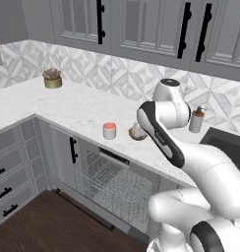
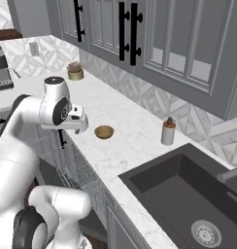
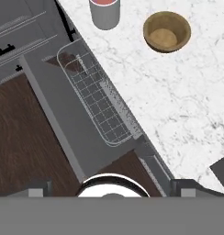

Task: Pick up the cup and bowl from the counter, place them in the dishwasher, and close the dishwasher door.

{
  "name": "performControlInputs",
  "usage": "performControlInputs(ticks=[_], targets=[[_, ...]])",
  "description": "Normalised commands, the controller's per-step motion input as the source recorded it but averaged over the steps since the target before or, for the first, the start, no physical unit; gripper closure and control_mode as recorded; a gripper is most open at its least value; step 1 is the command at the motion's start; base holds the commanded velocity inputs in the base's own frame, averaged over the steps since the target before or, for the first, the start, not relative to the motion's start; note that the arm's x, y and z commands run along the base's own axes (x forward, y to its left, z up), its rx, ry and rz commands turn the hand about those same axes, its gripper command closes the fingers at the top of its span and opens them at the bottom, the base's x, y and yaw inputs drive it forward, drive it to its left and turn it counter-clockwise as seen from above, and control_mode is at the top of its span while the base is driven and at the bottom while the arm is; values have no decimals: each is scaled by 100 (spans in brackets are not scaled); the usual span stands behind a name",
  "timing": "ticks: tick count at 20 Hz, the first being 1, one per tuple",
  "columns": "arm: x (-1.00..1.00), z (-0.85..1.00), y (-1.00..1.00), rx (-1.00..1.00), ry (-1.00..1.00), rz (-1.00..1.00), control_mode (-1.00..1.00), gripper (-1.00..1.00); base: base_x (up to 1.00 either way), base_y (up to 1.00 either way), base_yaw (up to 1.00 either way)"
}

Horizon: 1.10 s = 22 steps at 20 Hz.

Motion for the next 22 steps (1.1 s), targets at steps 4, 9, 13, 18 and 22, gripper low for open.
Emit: performControlInputs(ticks=[4,9,13,18,22], targets=[[81,-10,64,-2,0,-2,-100,-100,0,0,0],[82,-22,57,0,0,-3,-100,-100,0,0,0],[59,-2,34,-1,0,0,-100,-100,0,0,0],[64,-35,36,-1,0,0,-100,-100,0,0,0],[70,-40,25,0,1,0,-100,-100,0,0,0]])
